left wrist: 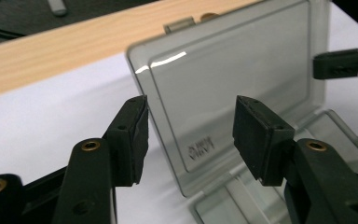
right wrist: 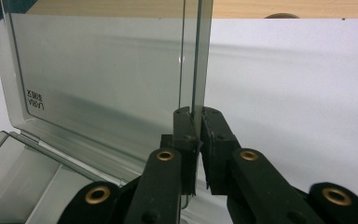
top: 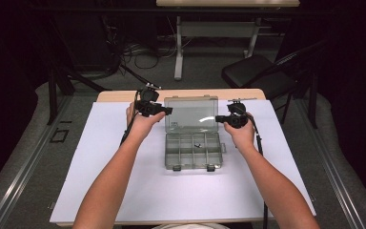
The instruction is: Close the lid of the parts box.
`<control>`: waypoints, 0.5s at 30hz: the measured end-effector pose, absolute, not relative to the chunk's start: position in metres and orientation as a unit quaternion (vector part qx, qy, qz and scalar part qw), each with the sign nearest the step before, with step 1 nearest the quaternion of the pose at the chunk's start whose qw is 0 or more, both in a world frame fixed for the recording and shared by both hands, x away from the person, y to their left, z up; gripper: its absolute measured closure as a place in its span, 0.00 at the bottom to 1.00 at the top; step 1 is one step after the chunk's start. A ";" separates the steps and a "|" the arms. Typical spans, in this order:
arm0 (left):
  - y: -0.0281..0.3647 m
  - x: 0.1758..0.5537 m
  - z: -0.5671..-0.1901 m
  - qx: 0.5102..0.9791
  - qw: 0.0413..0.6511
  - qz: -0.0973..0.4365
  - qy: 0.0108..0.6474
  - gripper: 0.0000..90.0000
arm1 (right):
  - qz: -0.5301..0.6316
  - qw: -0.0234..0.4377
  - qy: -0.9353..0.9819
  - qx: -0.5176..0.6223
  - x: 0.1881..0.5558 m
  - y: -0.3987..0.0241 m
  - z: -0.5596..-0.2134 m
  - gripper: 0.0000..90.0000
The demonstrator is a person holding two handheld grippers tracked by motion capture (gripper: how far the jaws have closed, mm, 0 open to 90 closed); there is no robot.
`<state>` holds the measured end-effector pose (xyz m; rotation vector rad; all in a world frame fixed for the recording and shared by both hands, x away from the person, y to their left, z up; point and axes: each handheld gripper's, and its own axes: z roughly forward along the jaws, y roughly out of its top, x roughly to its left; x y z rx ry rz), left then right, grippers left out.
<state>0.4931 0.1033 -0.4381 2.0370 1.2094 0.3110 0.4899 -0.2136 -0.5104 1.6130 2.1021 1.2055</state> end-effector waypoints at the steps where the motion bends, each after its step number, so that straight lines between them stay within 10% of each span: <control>1: 0.103 0.495 -0.437 0.788 0.372 0.120 0.475 0.53 | 0.411 0.115 0.718 0.550 0.490 -0.214 -0.510 0.95; 15: 0.107 0.519 -0.450 0.752 0.411 0.103 0.504 0.56 | 0.416 0.115 0.716 0.548 0.490 -0.214 -0.511 0.95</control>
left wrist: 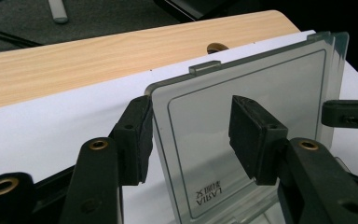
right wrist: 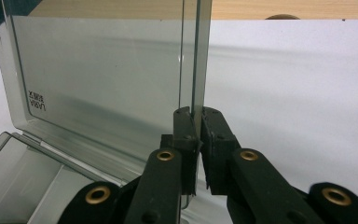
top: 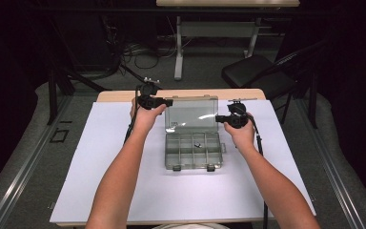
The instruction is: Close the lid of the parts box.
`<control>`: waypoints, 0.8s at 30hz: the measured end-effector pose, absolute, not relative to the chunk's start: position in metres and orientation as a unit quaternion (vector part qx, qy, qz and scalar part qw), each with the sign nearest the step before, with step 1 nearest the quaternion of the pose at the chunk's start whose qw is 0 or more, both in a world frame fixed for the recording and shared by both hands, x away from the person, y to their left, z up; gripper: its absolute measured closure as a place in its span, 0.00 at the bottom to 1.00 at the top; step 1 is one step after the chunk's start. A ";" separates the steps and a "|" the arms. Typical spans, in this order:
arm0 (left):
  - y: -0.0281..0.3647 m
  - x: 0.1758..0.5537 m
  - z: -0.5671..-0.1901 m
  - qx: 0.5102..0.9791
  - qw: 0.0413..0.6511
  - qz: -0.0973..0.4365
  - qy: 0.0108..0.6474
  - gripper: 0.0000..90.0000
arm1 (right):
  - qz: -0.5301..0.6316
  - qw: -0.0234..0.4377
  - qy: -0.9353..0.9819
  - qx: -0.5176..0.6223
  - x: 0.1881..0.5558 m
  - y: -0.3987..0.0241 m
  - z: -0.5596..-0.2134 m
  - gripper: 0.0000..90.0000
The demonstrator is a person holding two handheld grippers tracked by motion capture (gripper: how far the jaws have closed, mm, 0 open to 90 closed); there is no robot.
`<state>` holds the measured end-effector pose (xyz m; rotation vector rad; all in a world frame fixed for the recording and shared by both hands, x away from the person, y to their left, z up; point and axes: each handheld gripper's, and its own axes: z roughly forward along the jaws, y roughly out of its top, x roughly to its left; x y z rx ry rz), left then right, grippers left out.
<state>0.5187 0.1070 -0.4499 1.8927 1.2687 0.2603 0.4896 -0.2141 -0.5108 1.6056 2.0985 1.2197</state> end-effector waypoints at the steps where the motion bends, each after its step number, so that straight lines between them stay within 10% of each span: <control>1: 0.108 0.520 -0.452 0.750 0.411 0.100 0.508 0.56 | 0.415 0.115 0.717 0.548 0.490 -0.214 -0.511 0.95; 24: 0.106 0.533 -0.472 0.741 0.421 0.076 0.519 0.63 | 0.411 0.115 0.718 0.549 0.489 -0.215 -0.512 0.95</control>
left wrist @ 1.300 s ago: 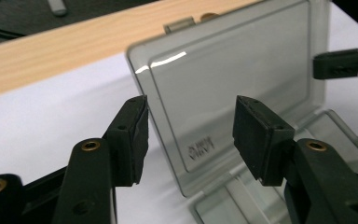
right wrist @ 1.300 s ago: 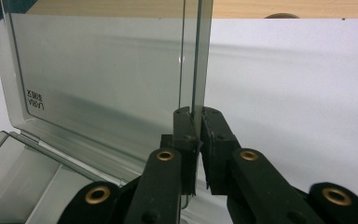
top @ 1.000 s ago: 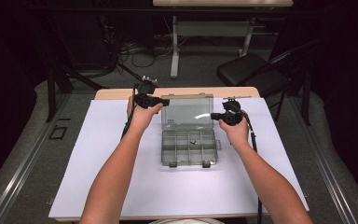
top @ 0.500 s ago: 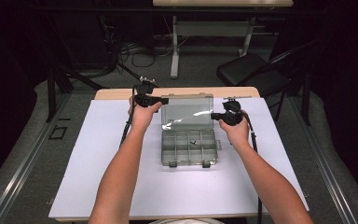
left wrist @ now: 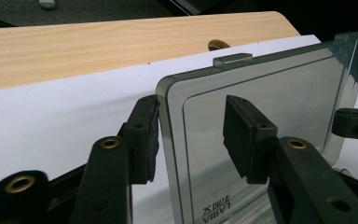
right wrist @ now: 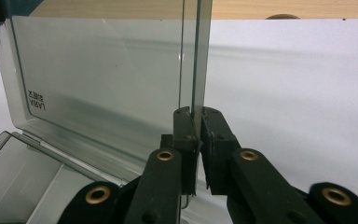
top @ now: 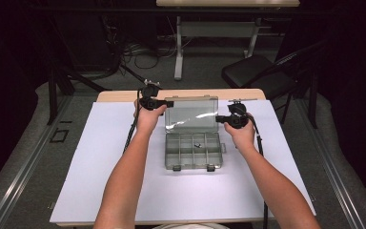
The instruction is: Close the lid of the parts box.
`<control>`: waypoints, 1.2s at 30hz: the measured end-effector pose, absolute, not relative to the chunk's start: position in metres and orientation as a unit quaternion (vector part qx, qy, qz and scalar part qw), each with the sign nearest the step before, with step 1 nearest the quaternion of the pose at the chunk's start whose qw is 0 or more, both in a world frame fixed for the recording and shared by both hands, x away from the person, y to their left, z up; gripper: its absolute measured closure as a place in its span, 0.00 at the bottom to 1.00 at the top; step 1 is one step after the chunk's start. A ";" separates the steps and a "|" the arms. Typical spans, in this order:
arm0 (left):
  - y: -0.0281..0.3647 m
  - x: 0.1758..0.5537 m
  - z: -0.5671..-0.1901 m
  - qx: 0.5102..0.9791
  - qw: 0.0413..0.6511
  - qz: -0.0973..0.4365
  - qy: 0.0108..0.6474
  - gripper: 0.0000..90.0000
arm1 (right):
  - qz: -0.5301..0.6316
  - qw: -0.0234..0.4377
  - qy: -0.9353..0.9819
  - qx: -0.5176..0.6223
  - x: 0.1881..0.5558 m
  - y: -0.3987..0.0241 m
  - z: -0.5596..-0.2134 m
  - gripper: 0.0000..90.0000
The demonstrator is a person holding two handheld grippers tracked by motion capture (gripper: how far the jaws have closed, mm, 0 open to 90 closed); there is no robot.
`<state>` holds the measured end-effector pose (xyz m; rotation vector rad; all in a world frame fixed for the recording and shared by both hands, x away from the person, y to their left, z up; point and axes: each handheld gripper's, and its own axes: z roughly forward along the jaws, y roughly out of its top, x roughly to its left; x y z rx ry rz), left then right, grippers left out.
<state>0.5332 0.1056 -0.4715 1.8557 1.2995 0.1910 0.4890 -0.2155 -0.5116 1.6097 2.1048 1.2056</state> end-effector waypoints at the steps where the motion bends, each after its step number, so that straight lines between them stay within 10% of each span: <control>1: 0.106 0.533 -0.471 0.741 0.420 0.076 0.518 0.64 | 0.418 0.115 0.716 0.547 0.489 -0.215 -0.512 0.95; 19: 0.112 0.530 -0.471 0.740 0.420 0.090 0.518 0.90 | 0.417 0.116 0.715 0.549 0.488 -0.217 -0.513 0.95; 36: 0.114 0.523 -0.469 0.740 0.431 0.101 0.507 0.93 | 0.429 0.121 0.710 0.546 0.486 -0.218 -0.510 0.81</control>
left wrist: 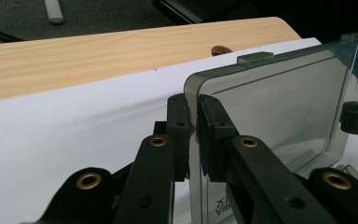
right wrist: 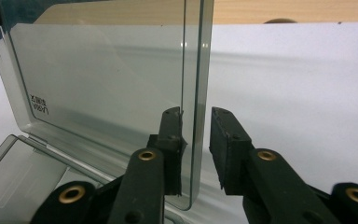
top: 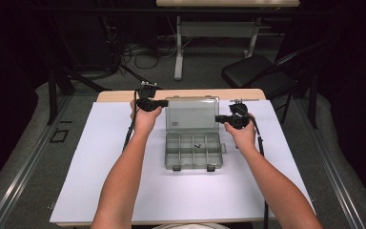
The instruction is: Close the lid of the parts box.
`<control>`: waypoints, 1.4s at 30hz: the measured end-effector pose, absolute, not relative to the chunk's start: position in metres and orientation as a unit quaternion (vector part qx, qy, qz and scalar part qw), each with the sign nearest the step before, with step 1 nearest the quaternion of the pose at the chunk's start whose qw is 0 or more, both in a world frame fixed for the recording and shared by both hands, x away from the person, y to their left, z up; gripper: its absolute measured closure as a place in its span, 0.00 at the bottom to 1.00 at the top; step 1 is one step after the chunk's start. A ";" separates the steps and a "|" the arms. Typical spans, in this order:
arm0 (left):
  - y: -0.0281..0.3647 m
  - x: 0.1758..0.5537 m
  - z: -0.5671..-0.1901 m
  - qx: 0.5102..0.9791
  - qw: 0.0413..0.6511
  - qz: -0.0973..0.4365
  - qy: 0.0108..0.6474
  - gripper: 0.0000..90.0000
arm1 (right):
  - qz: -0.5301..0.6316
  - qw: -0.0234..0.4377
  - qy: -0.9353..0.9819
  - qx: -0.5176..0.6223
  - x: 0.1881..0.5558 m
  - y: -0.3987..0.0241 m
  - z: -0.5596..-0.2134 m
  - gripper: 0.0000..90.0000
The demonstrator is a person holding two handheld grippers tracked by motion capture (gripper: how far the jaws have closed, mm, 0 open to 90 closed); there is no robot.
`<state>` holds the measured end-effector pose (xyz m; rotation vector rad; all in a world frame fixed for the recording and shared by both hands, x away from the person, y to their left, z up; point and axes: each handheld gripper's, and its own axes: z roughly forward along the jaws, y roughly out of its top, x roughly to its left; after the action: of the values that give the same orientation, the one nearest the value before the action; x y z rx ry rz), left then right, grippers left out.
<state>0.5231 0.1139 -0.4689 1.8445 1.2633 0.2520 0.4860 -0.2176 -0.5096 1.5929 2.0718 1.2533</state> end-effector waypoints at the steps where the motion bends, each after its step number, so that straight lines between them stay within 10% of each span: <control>1: 0.114 0.522 -0.468 0.740 0.431 0.101 0.506 0.93 | 0.427 0.123 0.711 0.546 0.485 -0.217 -0.508 0.79; 20: 0.117 0.506 -0.465 0.740 0.451 0.119 0.484 0.94 | 0.415 0.184 0.725 0.518 0.471 -0.214 -0.480 0.73; 42: 0.119 0.482 -0.461 0.745 0.467 0.150 0.452 0.94 | 0.420 0.183 0.735 0.500 0.467 -0.205 -0.435 1.00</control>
<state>0.4819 0.1190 -0.4610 1.8272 1.1102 0.3671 0.4671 -0.2050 -0.4347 1.4119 2.0728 1.1841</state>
